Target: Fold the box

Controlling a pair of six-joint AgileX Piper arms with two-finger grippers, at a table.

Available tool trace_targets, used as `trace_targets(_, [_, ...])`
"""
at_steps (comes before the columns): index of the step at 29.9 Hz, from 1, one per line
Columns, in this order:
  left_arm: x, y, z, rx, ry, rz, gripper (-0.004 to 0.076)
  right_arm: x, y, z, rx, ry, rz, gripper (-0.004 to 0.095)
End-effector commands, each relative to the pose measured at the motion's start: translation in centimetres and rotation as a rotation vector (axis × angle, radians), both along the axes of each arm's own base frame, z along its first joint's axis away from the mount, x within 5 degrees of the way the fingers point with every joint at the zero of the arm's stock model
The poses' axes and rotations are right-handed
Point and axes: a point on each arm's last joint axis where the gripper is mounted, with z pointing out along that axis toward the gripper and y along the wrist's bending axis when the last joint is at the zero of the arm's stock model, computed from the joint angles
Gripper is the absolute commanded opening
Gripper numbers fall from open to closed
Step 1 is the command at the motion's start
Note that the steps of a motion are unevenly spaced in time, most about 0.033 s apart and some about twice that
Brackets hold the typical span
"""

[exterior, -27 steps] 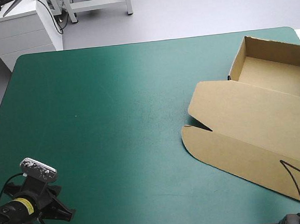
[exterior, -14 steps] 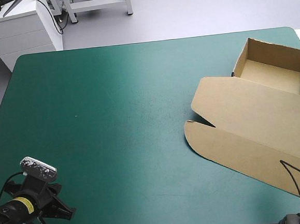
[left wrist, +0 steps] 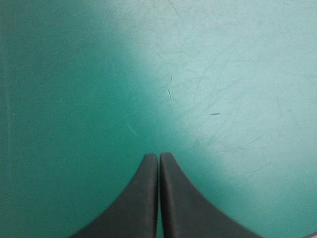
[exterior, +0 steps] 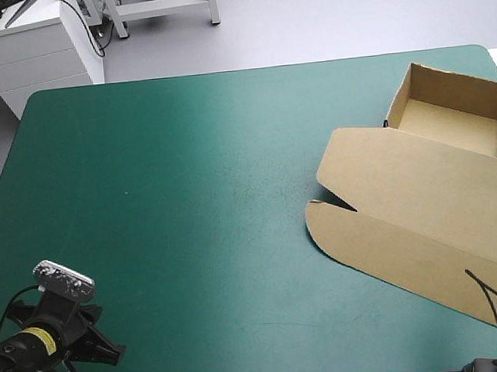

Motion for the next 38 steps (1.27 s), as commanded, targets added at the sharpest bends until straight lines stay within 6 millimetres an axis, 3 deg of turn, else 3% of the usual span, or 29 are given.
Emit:
trace_targets(1, [0.4,-0.1,0.9,-0.019,-0.059,-0.002,-0.0008,-1.7,1.9,4.6,0.0,-0.142,0.065,-0.0008])
trace_targets(5, [0.4,-0.1,0.9,-0.019,-0.059,-0.002,-0.0008,-2.2,4.4,6.3,-0.013,-0.189,0.134,-0.0008])
trace_targets(11, [0.5,-0.3,1.0,-0.033,-0.073,-0.006,-0.0008,-3.7,10.4,8.6,-0.033,-0.241,0.297,-0.0008])
trace_targets(17, [0.7,-0.5,1.2,-0.064,-0.1,-0.014,-0.0008,-7.0,16.2,8.7,-0.044,-0.275,0.475,-0.0008])
trace_targets(21, [0.8,-0.6,1.3,-0.07,-0.113,-0.015,-0.0008,-10.1,18.7,7.3,-0.043,-0.313,0.535,-0.0008])
trace_targets(26, [1.1,-0.8,1.6,-0.094,-0.167,-0.023,-0.0008,-14.5,20.2,4.6,-0.036,-0.321,0.584,-0.0008])
trace_targets(30, [1.3,-0.9,1.9,-0.108,-0.2,-0.027,-0.0008,-18.4,20.3,2.0,-0.044,-0.313,0.608,-0.0008])
trace_targets(38, [1.2,-1.0,1.9,-0.121,-0.192,-0.025,-0.0008,-25.0,20.3,-0.6,-0.03,-0.416,0.594,-0.0011])
